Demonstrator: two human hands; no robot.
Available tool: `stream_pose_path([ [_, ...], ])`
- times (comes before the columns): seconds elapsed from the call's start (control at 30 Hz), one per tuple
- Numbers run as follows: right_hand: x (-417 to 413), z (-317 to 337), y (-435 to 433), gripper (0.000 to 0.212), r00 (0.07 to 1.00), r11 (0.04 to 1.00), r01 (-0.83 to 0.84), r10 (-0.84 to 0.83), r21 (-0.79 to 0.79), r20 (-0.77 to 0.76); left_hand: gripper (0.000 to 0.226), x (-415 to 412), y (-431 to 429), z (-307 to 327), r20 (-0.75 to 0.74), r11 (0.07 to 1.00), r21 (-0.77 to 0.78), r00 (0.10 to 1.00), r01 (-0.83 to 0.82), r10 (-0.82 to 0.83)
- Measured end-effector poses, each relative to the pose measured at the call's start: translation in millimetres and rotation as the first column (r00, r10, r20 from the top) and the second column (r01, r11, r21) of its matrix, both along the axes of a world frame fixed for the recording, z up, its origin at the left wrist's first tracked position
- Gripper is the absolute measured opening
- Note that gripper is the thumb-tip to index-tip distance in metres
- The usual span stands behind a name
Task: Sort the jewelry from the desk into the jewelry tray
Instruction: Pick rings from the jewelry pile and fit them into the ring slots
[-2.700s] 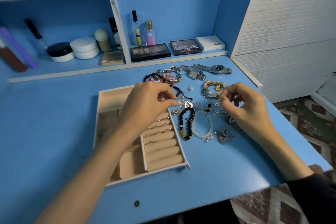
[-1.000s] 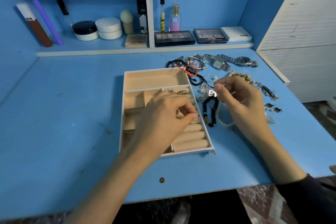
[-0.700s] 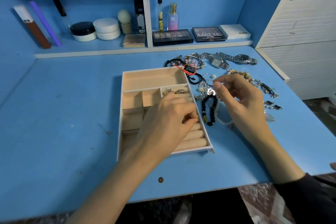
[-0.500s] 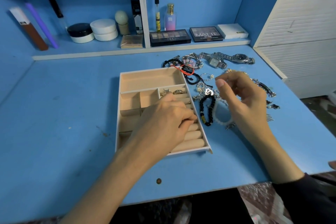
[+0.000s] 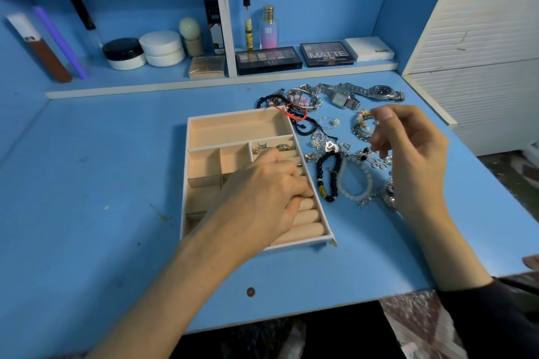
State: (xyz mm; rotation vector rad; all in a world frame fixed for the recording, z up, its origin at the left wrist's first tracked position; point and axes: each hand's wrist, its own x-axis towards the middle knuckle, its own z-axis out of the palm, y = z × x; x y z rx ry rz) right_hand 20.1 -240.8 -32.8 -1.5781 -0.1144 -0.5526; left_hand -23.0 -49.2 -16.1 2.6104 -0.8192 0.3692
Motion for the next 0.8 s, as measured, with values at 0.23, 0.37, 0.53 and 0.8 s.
stream_pose_path([
  [0.23, 1.1, -0.6, -1.8, 0.014, 1.0, 1.0, -0.008, 0.008, -0.002, -0.012, 0.017, 0.3, -1.9, 3.8, -0.052, 0.998, 0.056, 0.998, -0.018, 0.021],
  [0.37, 2.7, -1.7, -5.8, 0.012, 0.999, 1.0, 0.016, -0.016, -0.005, -0.029, 0.015, 3.2, -2.3, 5.6, -0.138, 0.999, 0.012, 0.989, -0.051, 0.053],
  [0.53, 12.1, 0.0, -23.1, 0.008, 0.995, 0.997, 0.023, -0.031, -0.078, -0.095, 0.017, 13.2, -5.8, 13.0, -0.167, 0.992, -0.028, 0.979, -0.125, 0.118],
  [0.8, 38.2, -5.1, -33.0, 0.029, 0.995, 0.607, -0.096, 0.055, -0.789, -0.079, 0.034, 60.3, -30.6, 13.2, -0.173, 0.989, 0.064, 0.975, -0.131, 0.14],
])
